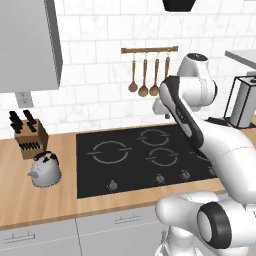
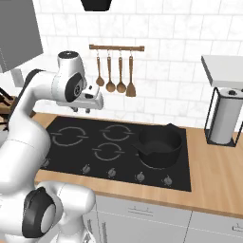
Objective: Pick the kettle from the counter and place it on a stove burner. Then turn the burner on.
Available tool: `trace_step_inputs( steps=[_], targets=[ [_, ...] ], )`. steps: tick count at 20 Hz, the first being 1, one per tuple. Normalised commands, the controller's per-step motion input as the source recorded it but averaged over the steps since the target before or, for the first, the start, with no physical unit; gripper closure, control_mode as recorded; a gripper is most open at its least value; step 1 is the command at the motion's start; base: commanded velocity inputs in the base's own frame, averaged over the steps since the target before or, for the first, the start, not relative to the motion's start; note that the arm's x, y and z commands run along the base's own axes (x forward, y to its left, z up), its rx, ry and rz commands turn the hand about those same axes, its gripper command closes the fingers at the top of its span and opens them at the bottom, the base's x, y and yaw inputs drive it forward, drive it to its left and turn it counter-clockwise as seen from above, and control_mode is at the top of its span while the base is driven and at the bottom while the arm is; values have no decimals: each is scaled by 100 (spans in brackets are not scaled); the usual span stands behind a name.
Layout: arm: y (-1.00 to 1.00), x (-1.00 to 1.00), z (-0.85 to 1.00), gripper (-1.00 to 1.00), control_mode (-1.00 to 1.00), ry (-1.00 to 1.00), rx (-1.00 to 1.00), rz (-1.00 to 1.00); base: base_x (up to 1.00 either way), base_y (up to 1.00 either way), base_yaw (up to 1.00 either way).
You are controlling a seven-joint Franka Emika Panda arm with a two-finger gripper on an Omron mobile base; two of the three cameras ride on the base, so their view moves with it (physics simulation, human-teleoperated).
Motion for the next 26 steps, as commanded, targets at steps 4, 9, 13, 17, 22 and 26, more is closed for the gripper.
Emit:
trace_step_inputs(
  steps=[4, 9, 13, 17, 22, 26],
  targets=[
    [47, -23, 0, -100, -100, 0, 0, 1, 0, 0, 0],
    [100, -44, -1, -100, -100, 0, 5, 0, 0, 0, 0],
    [100, -26, -22, -100, -100, 0, 13, 0, 0, 0, 0],
    [100, -17, -30, -100, -100, -1, 9, 0, 0, 0, 0],
    [100, -3, -31, -100, -100, -1, 6, 0, 0, 0, 0],
    [100, 3, -33, -100, -100, 0, 7, -3, 0, 0, 0]
  ],
)
